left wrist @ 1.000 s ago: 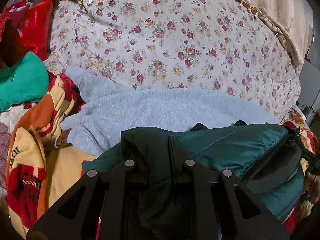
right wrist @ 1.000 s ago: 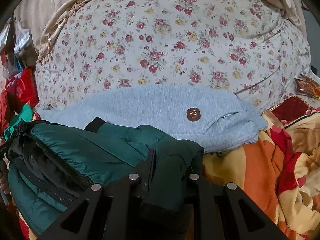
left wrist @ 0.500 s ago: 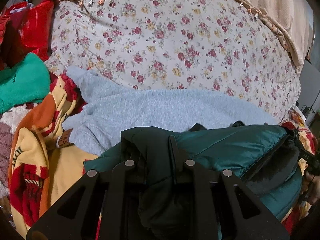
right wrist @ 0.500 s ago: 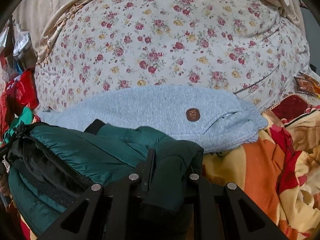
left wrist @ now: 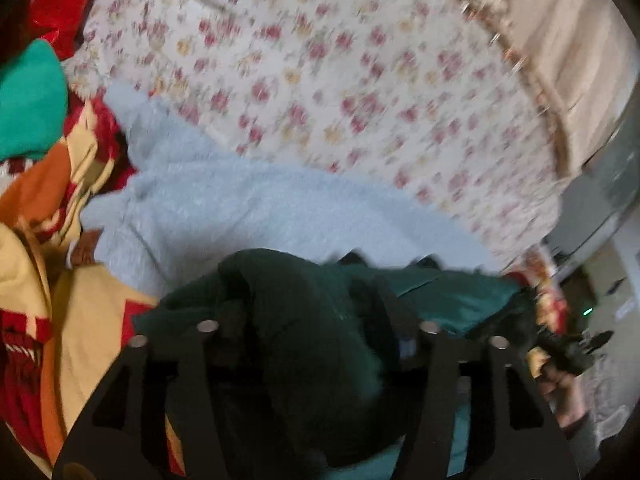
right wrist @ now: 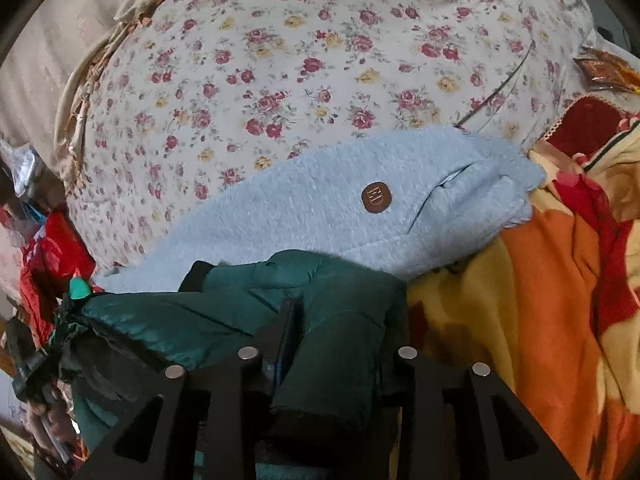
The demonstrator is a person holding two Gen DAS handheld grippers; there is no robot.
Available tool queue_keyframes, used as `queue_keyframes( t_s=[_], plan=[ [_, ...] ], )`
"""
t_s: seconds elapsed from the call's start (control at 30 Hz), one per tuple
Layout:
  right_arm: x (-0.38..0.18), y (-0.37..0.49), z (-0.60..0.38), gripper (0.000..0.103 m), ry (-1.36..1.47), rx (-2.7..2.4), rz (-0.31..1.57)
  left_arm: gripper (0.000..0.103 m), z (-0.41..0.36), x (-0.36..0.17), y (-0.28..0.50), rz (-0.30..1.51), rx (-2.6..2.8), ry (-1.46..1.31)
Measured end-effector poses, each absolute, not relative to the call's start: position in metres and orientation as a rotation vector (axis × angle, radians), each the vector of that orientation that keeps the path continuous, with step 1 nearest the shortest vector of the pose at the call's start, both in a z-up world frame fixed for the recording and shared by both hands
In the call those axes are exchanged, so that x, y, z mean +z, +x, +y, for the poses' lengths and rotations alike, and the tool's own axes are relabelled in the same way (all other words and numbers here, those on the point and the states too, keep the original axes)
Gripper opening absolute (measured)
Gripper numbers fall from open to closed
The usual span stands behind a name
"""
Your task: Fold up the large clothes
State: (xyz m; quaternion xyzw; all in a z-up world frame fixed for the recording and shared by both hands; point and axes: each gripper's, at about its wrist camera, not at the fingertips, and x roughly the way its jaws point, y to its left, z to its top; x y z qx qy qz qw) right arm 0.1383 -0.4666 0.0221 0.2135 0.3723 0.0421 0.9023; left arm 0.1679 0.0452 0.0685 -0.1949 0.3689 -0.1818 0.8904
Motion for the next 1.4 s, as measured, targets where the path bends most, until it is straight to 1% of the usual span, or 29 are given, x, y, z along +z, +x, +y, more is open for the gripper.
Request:
queue_keyframes(
  t_s=[0.03, 0.07, 0.1, 0.27, 0.33, 0.37, 0.4, 0.43, 0.47, 0.5, 0.53, 0.57, 0.63, 0.73, 0.87, 0.93, 1.0, 1.07, 1.17, 1.27, 1.4],
  plan=[
    [0.026, 0.134, -0.463, 0.018, 0.407, 0.083, 0.765, 0.074, 0.048, 0.074, 0.165, 0.746, -0.379, -0.409],
    [0.028, 0.132, -0.461, 0.017, 0.388, 0.074, 0.761, 0.079, 0.053, 0.08, 0.162, 0.715, -0.372, -0.41],
    [0.031, 0.129, -0.461, 0.016, 0.371, 0.06, 0.753, 0.081, 0.061, 0.086, 0.157, 0.681, -0.362, -0.416],
    [0.036, 0.126, -0.475, 0.015, 0.395, 0.023, 0.71, 0.081, 0.096, 0.088, 0.155, 0.65, -0.252, -0.531],
    [0.036, 0.131, -0.482, 0.026, 0.493, 0.091, 0.697, 0.081, 0.1, 0.093, 0.152, 0.629, -0.226, -0.539],
    [0.038, 0.13, -0.486, 0.03, 0.57, 0.129, 0.684, 0.081, 0.101, 0.096, 0.15, 0.615, -0.221, -0.533],
    [0.045, 0.123, -0.49, 0.04, 0.676, 0.186, 0.632, 0.081, 0.099, 0.102, 0.144, 0.589, -0.224, -0.518],
    [0.053, 0.116, -0.491, 0.053, 0.737, 0.229, 0.575, 0.081, 0.1, 0.104, 0.142, 0.576, -0.228, -0.506],
    [0.059, 0.11, -0.49, 0.058, 0.766, 0.258, 0.527, 0.081, 0.098, 0.106, 0.14, 0.568, -0.231, -0.497],
    [0.071, 0.097, -0.487, 0.065, 0.778, 0.289, 0.451, 0.081, 0.097, 0.106, 0.138, 0.566, -0.237, -0.492],
    [0.078, 0.09, -0.482, 0.07, 0.764, 0.303, 0.413, 0.081, 0.095, 0.106, 0.137, 0.569, -0.247, -0.489],
    [0.085, 0.084, -0.476, 0.072, 0.738, 0.315, 0.388, 0.081, 0.09, 0.105, 0.137, 0.578, -0.258, -0.477],
    [0.093, 0.08, -0.462, 0.073, 0.675, 0.326, 0.382, 0.081, 0.082, 0.102, 0.136, 0.591, -0.257, -0.446],
    [0.098, 0.085, -0.437, 0.073, 0.529, 0.337, 0.421, 0.081, 0.067, 0.095, 0.14, 0.629, -0.266, -0.396],
    [0.084, 0.113, -0.397, 0.073, 0.24, 0.178, 0.579, 0.081, 0.039, 0.09, 0.157, 0.662, -0.246, -0.312],
    [0.08, 0.132, -0.381, 0.073, 0.144, 0.117, 0.622, 0.081, 0.019, 0.092, 0.173, 0.66, -0.21, -0.232],
    [0.075, 0.149, -0.374, 0.073, 0.105, 0.079, 0.651, 0.081, 0.0, 0.092, 0.188, 0.669, -0.194, -0.172],
    [0.061, 0.173, -0.366, 0.073, 0.043, -0.018, 0.738, 0.081, -0.016, 0.08, 0.204, 0.71, -0.178, -0.118],
    [0.025, 0.201, -0.364, 0.074, -0.01, -0.117, 0.865, 0.081, -0.028, 0.044, 0.223, 0.824, -0.083, -0.031],
    [0.011, 0.214, -0.359, 0.078, -0.019, -0.071, 0.875, 0.081, -0.015, 0.02, 0.223, 0.868, 0.004, -0.055],
    [-0.002, 0.23, -0.356, 0.083, -0.039, -0.027, 0.876, 0.083, 0.01, 0.002, 0.228, 0.906, 0.061, -0.171]
  ],
)
